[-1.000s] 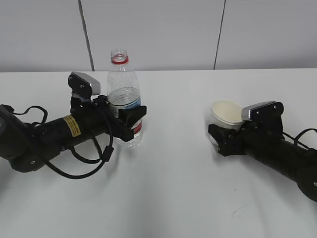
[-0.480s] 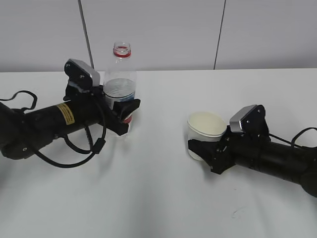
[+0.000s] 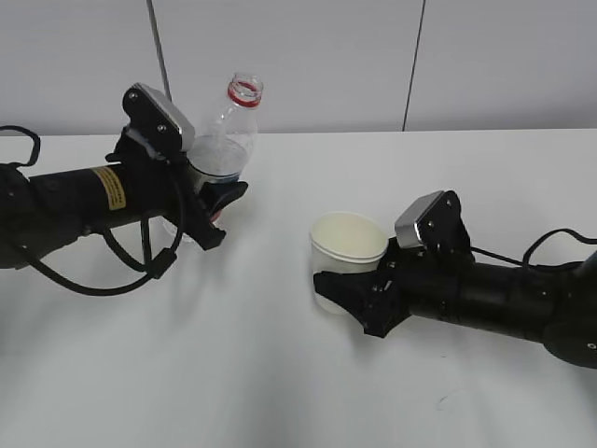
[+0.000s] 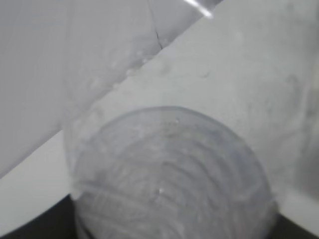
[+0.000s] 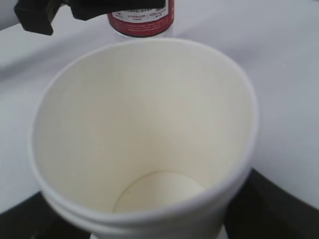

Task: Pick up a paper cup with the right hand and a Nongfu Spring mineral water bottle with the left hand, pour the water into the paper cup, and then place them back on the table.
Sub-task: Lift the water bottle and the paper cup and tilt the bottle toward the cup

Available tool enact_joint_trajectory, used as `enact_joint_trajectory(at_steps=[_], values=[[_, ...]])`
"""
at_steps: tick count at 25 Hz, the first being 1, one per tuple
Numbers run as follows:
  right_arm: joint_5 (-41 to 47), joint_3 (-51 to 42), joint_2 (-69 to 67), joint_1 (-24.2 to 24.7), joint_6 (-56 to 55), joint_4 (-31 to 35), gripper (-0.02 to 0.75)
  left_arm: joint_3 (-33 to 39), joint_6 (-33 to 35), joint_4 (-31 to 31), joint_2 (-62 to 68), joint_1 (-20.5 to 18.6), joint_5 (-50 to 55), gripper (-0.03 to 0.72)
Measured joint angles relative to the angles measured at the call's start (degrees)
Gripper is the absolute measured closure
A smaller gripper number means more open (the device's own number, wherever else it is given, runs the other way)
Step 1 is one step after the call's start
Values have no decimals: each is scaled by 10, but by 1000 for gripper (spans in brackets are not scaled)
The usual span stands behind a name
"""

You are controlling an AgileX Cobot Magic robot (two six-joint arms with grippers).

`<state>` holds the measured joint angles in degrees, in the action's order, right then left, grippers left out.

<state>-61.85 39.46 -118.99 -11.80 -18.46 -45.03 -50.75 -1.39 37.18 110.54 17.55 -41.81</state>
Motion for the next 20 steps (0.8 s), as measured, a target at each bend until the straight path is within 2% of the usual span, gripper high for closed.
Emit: enact_joint_trajectory(at_steps=[5, 6, 7, 10, 20], values=[[13, 26, 0, -18, -30, -11, 232, 0, 68, 1, -19, 0, 9, 303], [17, 35, 0, -20, -39, -17, 167, 0, 81, 1, -22, 0, 9, 303], [25, 42, 0, -20, -43, -24, 200, 0, 96, 1, -25, 0, 7, 303], [44, 64, 0, -22, -60, -40, 231, 0, 132, -1, -30, 0, 9, 303], [88, 123, 0, -26, -117, -95, 237, 0, 245, -46, -31, 0, 13, 303]])
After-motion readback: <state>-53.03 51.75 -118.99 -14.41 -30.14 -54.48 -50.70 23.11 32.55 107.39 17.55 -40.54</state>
